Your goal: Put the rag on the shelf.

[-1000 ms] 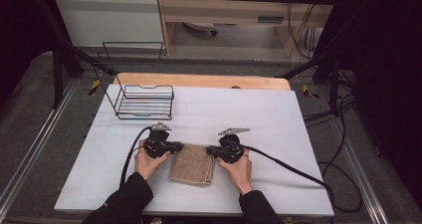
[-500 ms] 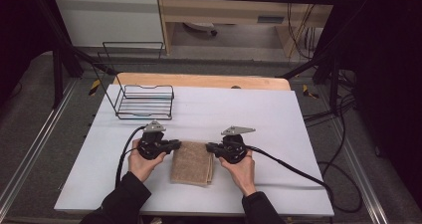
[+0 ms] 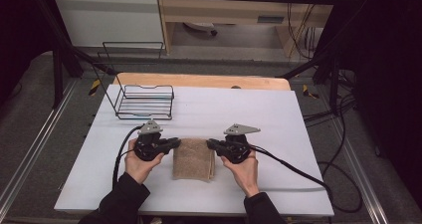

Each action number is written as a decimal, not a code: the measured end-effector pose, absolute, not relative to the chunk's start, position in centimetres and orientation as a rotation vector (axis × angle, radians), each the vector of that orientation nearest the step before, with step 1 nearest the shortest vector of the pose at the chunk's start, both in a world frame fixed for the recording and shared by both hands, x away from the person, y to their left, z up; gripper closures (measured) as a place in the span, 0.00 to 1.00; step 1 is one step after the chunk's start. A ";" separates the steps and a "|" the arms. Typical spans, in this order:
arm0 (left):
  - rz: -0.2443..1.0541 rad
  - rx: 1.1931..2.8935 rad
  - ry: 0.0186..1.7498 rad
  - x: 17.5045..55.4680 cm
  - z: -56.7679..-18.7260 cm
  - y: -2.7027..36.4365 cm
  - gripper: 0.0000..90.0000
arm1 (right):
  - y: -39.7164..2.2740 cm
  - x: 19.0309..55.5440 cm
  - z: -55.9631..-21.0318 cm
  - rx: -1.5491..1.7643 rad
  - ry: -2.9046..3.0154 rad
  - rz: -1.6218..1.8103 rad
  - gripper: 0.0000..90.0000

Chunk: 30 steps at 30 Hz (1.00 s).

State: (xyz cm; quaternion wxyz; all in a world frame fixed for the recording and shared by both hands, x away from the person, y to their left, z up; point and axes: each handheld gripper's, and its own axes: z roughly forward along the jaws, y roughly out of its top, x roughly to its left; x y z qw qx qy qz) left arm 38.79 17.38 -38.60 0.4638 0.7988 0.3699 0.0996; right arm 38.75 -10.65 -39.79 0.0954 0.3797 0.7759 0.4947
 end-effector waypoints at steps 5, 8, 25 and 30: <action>0.260 1.959 0.892 38.4 -38.1 17.2 0.94 | -10.9 38.6 -39.4 1.114 2.287 1.474 0.95; 0.270 1.954 0.885 38.2 -37.8 17.2 0.94 | -10.9 38.5 -39.0 1.094 2.277 1.468 0.95; 0.326 1.894 0.855 37.3 -36.2 17.5 0.94 | -10.8 37.9 -37.0 0.995 2.226 1.492 0.95; 0.345 1.872 0.846 37.0 -35.7 17.6 0.94 | -10.8 37.7 -36.5 0.982 2.206 1.510 0.95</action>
